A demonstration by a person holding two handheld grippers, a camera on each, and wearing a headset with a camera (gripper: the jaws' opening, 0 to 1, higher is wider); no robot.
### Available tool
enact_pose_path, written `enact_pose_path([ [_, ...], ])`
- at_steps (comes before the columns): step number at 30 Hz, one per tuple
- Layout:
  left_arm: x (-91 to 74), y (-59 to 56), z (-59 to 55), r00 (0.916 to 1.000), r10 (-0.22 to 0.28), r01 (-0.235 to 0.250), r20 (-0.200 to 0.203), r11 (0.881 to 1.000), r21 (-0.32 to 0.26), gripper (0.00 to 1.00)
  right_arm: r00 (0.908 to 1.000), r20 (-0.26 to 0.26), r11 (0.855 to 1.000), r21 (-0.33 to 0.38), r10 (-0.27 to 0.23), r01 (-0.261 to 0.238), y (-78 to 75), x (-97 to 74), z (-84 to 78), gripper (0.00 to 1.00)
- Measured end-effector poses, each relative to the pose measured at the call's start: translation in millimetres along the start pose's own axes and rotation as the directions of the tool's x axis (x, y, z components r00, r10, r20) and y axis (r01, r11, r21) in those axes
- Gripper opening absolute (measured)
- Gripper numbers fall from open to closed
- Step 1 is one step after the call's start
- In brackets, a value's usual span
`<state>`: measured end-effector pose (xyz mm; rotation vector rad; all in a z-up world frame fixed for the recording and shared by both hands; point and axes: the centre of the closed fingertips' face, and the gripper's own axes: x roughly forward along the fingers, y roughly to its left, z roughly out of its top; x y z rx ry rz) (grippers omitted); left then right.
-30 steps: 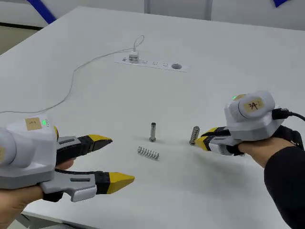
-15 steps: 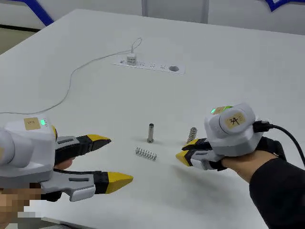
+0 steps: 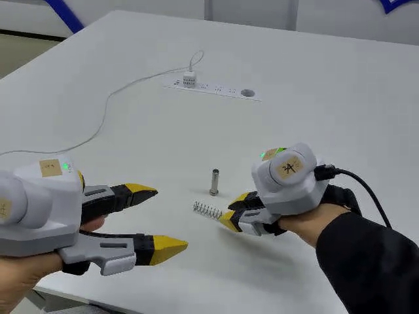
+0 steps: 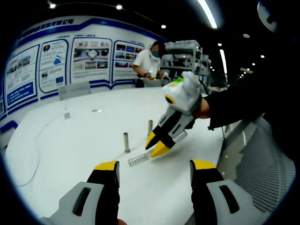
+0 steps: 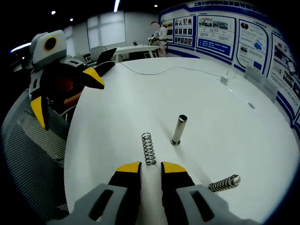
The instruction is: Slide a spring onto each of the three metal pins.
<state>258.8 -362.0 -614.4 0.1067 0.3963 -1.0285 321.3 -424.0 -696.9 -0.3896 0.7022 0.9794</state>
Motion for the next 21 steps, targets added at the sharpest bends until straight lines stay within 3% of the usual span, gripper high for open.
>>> enact_pose_path([
  [9,-0.7,0.8,-2.6,0.9999,0.005,-0.005,-0.012,1.0,-0.006,0.62,0.9998,-0.006,1.0,-0.009,0.019,-0.019,0.7,9.9,-0.8,0.17],
  [21,0.3,-0.5,-3.4,0.9999,0.003,-0.003,-0.017,1.0,-0.009,0.62,0.9998,-0.014,0.999,-0.027,0.017,-0.017,2.6,9.2,-2.2,0.12],
])
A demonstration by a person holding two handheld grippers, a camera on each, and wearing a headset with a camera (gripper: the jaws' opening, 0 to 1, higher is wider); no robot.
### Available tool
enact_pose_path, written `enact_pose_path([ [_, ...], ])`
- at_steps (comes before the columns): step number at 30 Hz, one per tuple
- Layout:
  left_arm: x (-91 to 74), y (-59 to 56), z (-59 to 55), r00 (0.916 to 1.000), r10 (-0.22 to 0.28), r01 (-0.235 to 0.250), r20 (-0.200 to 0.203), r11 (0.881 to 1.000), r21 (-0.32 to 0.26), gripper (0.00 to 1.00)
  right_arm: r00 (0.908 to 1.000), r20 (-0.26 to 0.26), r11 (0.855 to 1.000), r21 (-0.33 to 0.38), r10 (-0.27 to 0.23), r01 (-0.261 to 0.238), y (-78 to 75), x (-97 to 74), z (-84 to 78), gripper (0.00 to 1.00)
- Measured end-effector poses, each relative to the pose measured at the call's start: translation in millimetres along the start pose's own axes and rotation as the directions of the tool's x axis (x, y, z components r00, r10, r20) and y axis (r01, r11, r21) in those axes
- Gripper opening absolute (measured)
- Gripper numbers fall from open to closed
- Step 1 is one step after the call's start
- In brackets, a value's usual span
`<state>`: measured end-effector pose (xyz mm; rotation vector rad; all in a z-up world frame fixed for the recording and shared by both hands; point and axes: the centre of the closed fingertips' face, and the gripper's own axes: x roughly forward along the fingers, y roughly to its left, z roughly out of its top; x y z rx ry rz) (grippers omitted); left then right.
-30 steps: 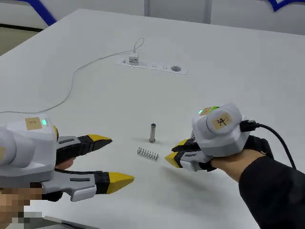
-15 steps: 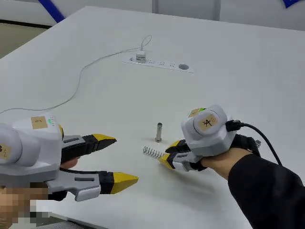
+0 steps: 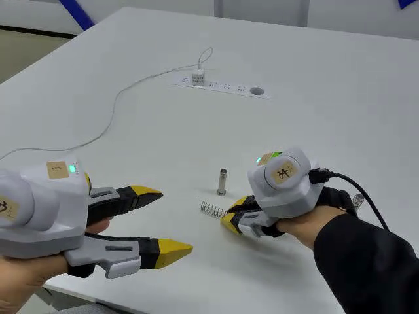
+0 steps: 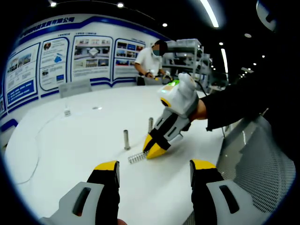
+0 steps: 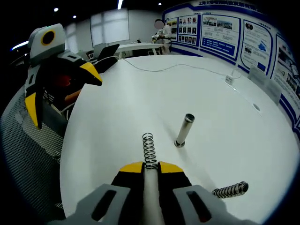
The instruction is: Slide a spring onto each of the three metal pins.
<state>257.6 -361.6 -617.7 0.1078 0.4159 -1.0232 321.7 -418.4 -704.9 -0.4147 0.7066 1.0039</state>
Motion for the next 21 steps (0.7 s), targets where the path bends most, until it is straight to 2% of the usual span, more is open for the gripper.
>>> enact_pose_path([
  [9,0.9,-2.0,1.2,0.9999,-0.011,0.011,0.004,1.0,0.005,0.62,0.9995,0.019,0.999,-0.048,-0.023,0.024,2.4,-13.8,15.4,0.12],
  [21,0.2,-2.6,3.6,0.9998,-0.014,0.014,0.015,1.0,0.009,0.62,0.9992,0.021,0.996,-0.079,-0.034,0.036,3.8,-21.8,26.8,0.12],
])
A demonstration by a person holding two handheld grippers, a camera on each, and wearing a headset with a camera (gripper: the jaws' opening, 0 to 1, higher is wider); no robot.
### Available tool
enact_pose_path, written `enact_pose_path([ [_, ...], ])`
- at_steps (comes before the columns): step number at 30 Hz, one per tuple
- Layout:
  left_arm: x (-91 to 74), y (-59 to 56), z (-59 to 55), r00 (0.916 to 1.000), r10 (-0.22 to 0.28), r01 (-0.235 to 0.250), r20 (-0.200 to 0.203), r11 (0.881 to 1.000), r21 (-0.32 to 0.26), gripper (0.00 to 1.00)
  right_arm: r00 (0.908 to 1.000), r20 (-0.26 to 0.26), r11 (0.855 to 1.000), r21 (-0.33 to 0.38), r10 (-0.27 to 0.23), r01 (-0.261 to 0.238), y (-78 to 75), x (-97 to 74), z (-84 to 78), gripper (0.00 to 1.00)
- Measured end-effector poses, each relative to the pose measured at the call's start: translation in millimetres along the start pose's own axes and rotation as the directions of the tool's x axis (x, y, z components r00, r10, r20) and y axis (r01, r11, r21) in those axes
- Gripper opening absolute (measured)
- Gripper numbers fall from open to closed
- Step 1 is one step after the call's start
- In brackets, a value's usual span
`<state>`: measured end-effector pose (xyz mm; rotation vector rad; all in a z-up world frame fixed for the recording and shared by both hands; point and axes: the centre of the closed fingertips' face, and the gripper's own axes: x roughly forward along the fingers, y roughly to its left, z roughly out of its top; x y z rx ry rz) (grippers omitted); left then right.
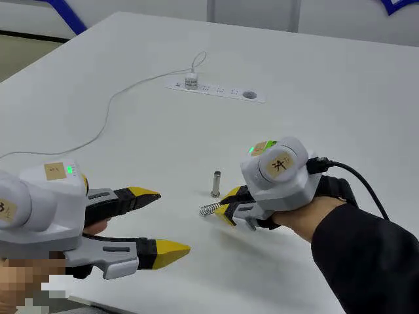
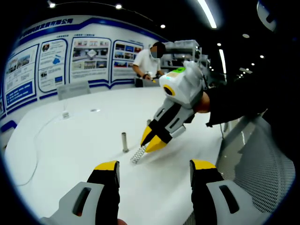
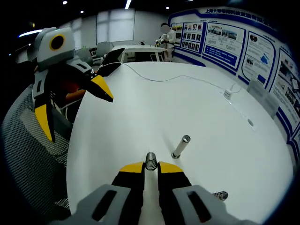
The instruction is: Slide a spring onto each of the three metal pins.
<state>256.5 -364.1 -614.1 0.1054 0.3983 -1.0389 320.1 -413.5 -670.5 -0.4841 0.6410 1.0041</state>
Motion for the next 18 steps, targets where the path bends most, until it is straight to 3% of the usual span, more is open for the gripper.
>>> enact_pose_path([
  [18,0.0,-1.3,2.1,0.9999,-0.003,0.003,0.011,1.0,0.004,0.62,0.9994,0.027,1.0,0.009,-0.02,0.02,-6.5,-19.6,22.9,0.12],
])
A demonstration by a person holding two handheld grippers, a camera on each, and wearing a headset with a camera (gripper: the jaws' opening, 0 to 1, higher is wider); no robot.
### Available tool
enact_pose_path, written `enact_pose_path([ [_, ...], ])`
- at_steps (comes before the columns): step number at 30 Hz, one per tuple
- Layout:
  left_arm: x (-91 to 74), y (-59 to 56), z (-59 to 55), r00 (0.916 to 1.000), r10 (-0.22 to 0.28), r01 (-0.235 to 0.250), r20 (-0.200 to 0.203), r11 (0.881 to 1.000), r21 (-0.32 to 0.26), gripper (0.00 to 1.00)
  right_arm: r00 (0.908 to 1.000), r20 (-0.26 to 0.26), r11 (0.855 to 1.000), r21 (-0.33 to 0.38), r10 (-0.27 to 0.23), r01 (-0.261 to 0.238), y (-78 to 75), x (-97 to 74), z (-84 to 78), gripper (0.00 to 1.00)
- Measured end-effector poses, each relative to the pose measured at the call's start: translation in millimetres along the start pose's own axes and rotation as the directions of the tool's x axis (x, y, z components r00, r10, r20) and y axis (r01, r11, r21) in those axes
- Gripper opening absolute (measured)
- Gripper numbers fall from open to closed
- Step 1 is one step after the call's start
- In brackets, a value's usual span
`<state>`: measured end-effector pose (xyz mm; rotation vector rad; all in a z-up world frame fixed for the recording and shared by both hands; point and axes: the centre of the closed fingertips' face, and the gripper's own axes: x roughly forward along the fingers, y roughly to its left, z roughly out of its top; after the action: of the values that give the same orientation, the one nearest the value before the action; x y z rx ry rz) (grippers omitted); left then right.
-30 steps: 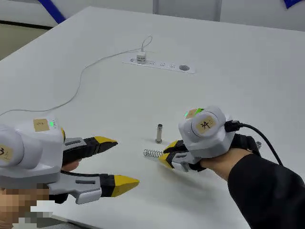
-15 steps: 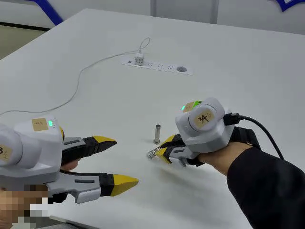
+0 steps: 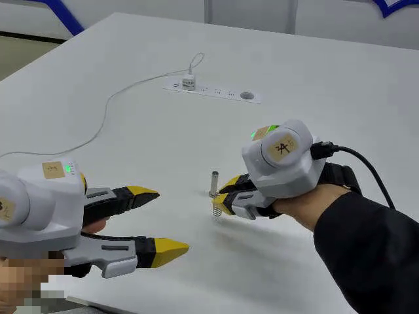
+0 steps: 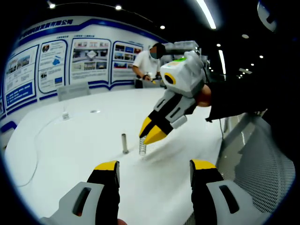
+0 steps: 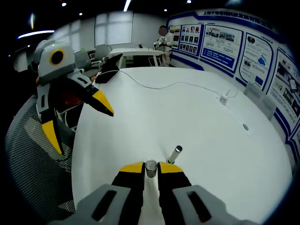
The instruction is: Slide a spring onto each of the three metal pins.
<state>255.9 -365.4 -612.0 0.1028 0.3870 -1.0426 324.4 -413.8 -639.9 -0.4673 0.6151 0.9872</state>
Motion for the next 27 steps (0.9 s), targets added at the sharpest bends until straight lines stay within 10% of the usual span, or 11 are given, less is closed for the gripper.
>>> enact_pose_path([
  [15,0.1,-0.9,3.7,0.9999,-0.005,0.005,0.014,1.0,0.009,0.62,0.9963,0.072,0.999,0.007,-0.046,0.045,-19.7,-27.4,41.5,0.12],
  [27,-1.3,1.0,4.3,0.9998,0.001,-0.001,0.02,1.0,0.007,0.62,0.9947,0.083,0.997,0.043,-0.061,0.057,-41.5,-15.6,52.0,0.12],
])
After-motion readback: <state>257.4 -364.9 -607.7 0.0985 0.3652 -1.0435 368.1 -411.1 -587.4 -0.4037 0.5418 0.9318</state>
